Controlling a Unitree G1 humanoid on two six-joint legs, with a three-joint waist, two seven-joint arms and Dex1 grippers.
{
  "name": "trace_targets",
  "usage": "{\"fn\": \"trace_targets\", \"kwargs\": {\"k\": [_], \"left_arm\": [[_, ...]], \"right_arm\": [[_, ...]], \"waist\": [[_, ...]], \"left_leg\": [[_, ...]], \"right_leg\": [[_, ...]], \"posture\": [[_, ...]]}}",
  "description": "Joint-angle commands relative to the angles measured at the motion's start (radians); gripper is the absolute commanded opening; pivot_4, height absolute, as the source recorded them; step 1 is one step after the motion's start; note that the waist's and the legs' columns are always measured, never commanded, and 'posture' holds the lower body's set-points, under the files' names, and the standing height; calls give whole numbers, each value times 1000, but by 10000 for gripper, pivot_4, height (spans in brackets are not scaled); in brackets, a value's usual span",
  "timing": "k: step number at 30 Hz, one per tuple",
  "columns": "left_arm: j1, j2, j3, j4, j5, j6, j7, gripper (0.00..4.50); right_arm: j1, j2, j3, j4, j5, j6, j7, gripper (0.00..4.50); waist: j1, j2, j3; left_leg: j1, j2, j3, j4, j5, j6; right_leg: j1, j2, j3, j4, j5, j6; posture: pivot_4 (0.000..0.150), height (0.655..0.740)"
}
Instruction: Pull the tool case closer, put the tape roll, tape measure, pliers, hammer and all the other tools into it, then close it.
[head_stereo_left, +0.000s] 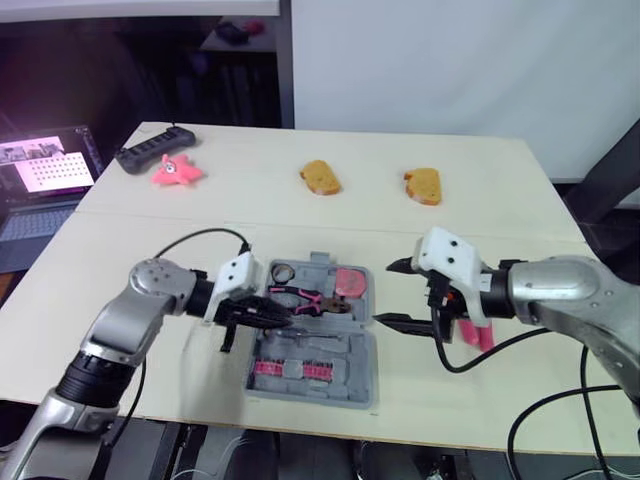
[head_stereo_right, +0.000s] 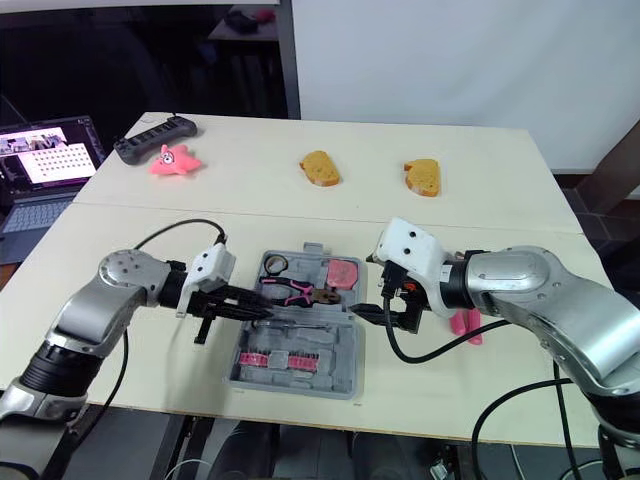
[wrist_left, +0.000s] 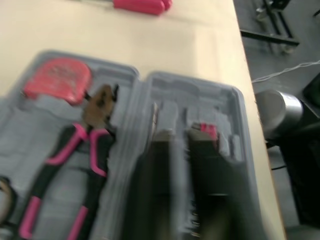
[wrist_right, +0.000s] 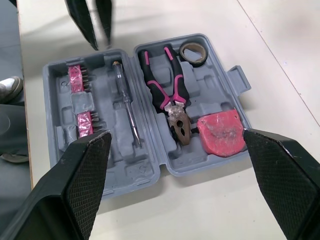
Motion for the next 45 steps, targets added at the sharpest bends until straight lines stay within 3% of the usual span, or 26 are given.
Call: {"fn": "trace_targets", "kwargs": {"k": [1,18,29,35,39,42,45], "left_arm": [[7,-18,-31,50,48,-143,6,237],[-31,-145,-171,353,289,-393,185,237],[-32,-163,-175,371,289,-428,200,237],[-42,-169,-120,345,211,-364,191,237],[-44,-130,25,275,19,-236,143,237],[-14,-28,132,249,-39,-195,120,7309],[46,64,219,221,-76,-165,115,21512]], "right_arm": [[-23,-7,-5,0,-19,-25,19,45000],[-28,-11,-11,-5,-47,-18,30,45000],[-25,-18,-19,-4,-45,-15,30,45000],[-27,-12,-19,5,-45,-20,30,45000],[28,13,-72,25,-32,-63,35,45000],[80,23,-113,134,-65,-118,48,45000],[155,45,-222,209,-17,-179,110,45000]], "waist": [[1,0,0],[0,0,0],[2,3,-2],[2,4,-2],[-1,3,-2],[-8,3,-2],[-19,4,-2]], "left_leg": [[0,0,0,0,0,0],[0,0,0,0,0,0],[1,0,0,0,0,0],[1,0,0,0,0,0],[1,0,0,0,0,0],[1,0,0,-1,0,0],[1,0,0,-1,0,0]], "right_leg": [[0,0,0,0,0,0],[0,0,0,0,0,0],[2,0,0,0,0,0],[2,0,0,0,0,0],[1,0,0,0,0,0],[1,0,0,0,0,0],[1,0,0,0,0,0]], "posture": [[1500,7400],[1500,7400],[1500,7400],[1500,7400],[1500,7400],[1500,7400],[1500,7400]]}}
